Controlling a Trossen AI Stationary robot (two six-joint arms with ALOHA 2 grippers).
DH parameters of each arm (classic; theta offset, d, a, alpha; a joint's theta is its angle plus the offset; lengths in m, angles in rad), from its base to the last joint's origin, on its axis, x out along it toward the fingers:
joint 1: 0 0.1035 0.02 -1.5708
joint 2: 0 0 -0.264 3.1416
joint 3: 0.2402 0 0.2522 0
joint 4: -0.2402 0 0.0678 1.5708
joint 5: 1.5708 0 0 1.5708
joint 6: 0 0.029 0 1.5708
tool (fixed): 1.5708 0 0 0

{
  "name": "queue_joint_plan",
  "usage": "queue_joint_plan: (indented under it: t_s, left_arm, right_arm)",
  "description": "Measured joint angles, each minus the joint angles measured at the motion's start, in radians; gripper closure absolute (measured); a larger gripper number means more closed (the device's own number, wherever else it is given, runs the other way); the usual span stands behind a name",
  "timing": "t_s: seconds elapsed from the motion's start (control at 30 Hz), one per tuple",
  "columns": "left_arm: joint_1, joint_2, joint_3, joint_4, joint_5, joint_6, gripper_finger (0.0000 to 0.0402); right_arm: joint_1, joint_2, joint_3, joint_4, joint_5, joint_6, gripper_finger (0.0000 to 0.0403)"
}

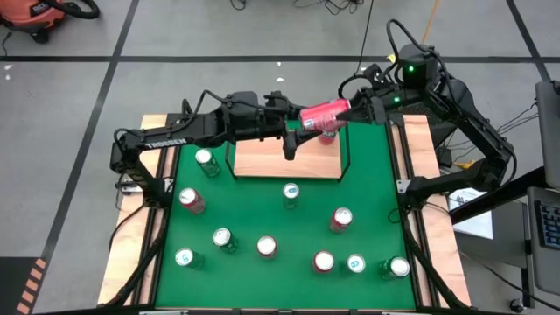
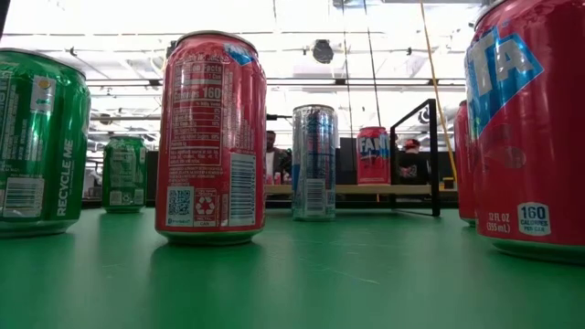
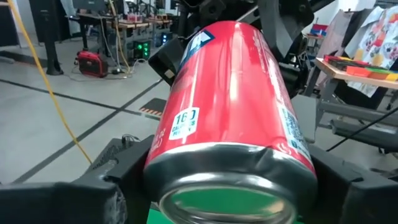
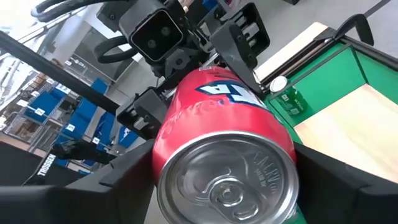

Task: Place canned beverage on shelf
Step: Put the red soda can on the shelf

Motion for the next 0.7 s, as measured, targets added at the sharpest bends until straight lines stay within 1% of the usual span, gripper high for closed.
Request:
queue_joint_plan:
  t_s: [0.07, 0.23, 0.33, 0.43, 0.53, 0.7]
  left_arm:
    - [0.000, 0.000, 0.000, 0.005, 0.002, -0.017, 0.0115]
    - [-0.004, -0.007, 0.000, 0.003, 0.043, -0.143, 0.0114]
    - [0.001, -0.011, 0.000, 0.004, 0.076, -0.214, 0.0114]
    - [0.007, -0.012, 0.000, 0.006, 0.092, -0.341, 0.0114]
    - [0.014, -0.012, 0.000, -0.001, 0.092, -0.483, 0.0114]
    - [0.019, -0.012, 0.000, 0.002, 0.096, -0.739, 0.0114]
  right_arm:
    - [0.000, 0.000, 0.000, 0.015, 0.004, -0.014, 0.0084]
    - [0.000, -0.007, 0.000, 0.052, 0.006, -0.081, 0.0051]
    - [0.000, -0.016, 0.000, 0.098, 0.010, -0.122, 0.0041]
    - [0.000, -0.028, 0.000, 0.144, 0.013, -0.177, 0.0039]
    - [0.000, -0.049, 0.000, 0.180, 0.006, -0.285, 0.0038]
    - [0.005, -0.096, 0.000, 0.220, 0.001, -0.528, 0.0038]
